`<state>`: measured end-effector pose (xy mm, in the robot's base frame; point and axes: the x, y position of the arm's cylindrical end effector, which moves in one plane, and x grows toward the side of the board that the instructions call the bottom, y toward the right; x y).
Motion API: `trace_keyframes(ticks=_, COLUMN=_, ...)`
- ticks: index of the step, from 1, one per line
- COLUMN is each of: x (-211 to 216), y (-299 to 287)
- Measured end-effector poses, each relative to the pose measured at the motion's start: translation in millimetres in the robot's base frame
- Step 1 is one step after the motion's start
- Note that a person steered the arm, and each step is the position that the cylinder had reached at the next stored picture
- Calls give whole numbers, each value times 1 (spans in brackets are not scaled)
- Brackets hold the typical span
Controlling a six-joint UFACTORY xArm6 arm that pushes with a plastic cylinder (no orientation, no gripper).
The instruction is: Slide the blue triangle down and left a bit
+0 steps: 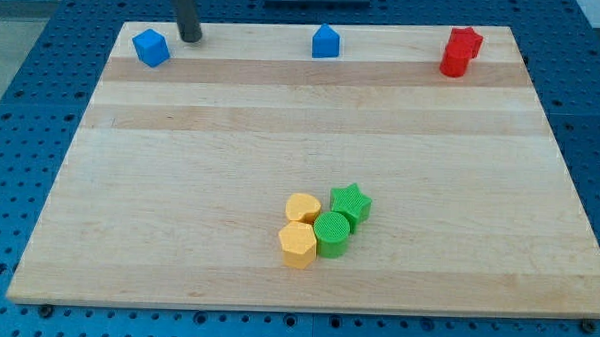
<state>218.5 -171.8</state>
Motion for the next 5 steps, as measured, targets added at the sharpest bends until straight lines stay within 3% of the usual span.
trace_keyframes(ticks=5, x=-23, y=159)
